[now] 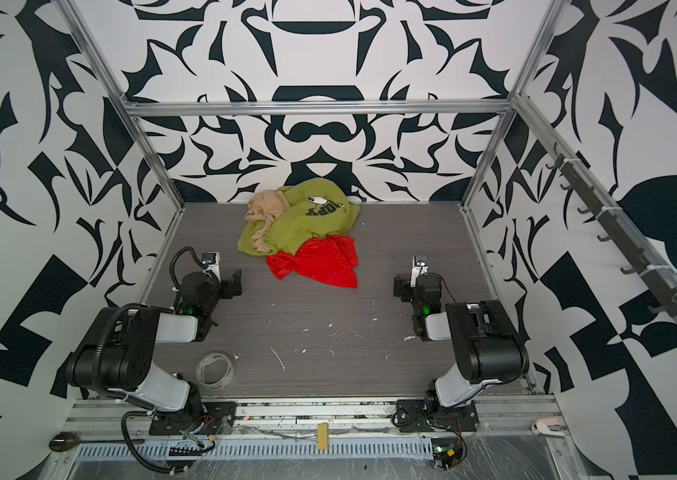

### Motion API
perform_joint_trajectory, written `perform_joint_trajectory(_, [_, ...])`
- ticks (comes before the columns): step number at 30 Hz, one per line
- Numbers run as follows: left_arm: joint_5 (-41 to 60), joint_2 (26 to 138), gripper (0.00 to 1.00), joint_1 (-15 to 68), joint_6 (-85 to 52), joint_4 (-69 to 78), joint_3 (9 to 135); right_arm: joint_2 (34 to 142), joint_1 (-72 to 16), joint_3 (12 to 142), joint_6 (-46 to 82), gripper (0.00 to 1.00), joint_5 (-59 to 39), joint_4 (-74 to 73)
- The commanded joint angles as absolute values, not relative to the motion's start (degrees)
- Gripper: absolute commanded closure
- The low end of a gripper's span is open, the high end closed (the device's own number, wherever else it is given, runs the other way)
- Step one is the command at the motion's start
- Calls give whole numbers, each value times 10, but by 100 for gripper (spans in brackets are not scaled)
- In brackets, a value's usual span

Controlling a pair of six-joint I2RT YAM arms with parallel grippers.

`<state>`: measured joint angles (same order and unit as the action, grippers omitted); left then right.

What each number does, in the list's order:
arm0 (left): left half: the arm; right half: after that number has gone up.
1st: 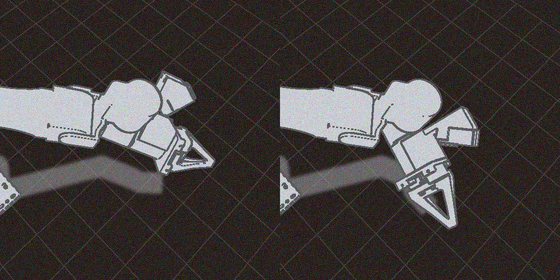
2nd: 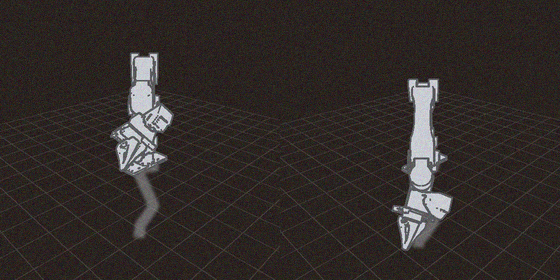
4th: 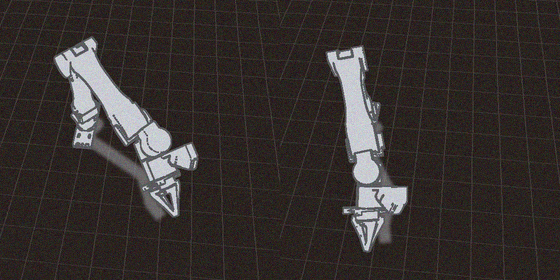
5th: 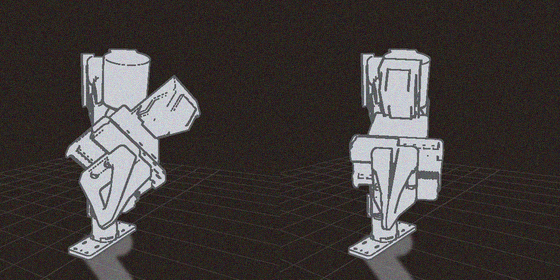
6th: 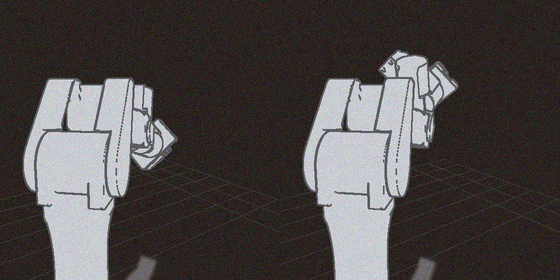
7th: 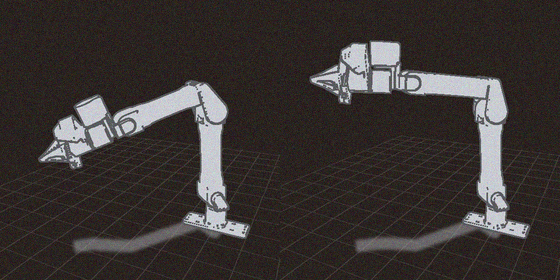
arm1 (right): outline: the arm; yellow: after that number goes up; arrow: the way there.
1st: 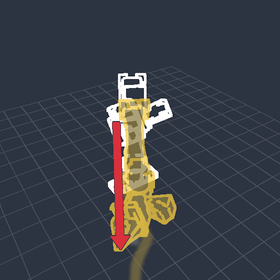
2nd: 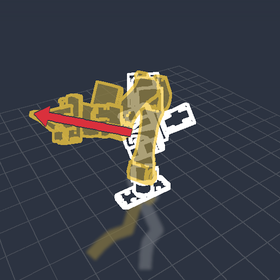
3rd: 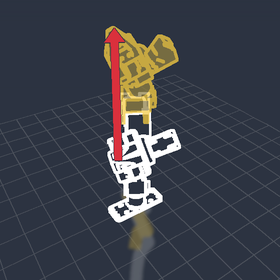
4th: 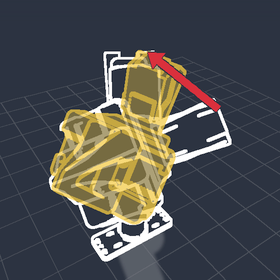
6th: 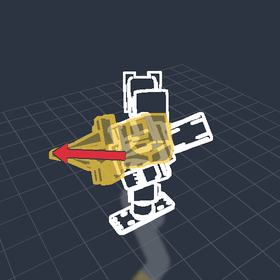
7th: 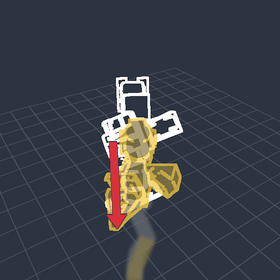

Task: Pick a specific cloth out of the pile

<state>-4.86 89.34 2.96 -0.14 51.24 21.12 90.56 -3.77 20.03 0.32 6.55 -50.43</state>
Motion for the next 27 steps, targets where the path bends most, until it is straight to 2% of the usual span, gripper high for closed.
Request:
perform_joint_trajectory(1, [-48, 892, 1, 29, -1, 524, 212, 888, -36, 200, 11, 1, 78, -526])
perform_joint_trajectory(6, [-104, 835, 0, 38, -11, 441, 235, 853, -36, 197, 31, 1, 125, -506])
perform_joint_trajectory(10, [-110, 778, 1, 39, -17, 347, 265, 789, -38, 240, 36, 1, 141, -379])
perform_joint_trajectory(14, [-125, 738, 1, 40, -51, 320, 292, 727, -48, 281, 50, 1, 153, -288])
perform_joint_trajectory(19, [-128, 695, 0, 63, -72, 221, 362, 650, -63, 372, 131, 1, 160, -131])
perform_joint_trajectory(27, [-90, 712, 1, 105, -122, 54, 496, 672, -110, 465, 224, 3, 144, -37])
